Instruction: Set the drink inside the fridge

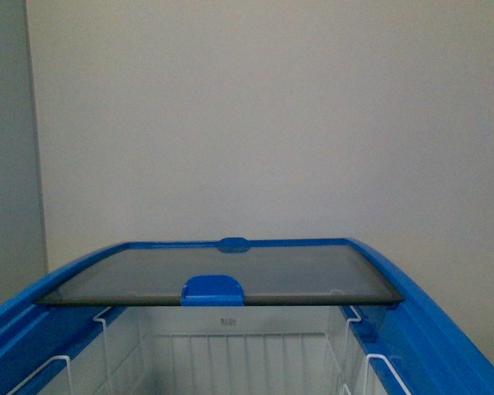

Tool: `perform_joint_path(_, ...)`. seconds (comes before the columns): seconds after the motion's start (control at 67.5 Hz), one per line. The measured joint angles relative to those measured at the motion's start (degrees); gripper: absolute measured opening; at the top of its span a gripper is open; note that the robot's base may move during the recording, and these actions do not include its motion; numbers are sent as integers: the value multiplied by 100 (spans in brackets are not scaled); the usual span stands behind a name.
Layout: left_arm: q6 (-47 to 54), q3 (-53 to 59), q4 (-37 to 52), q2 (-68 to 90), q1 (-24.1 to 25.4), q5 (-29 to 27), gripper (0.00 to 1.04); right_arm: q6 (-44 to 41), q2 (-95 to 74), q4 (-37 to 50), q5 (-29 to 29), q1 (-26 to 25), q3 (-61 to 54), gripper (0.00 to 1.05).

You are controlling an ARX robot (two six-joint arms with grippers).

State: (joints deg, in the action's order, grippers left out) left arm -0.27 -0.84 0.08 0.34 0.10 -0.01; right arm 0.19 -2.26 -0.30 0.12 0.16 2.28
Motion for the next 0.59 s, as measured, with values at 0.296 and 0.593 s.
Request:
perform_joint_path(0.296,0,0,0,0,0,2,3,-2,188,20,-13,-4,-136,3)
perform_joint_path(0.593,0,0,0,0,0,2,31,-4,190,20,-13,-4,-136,34)
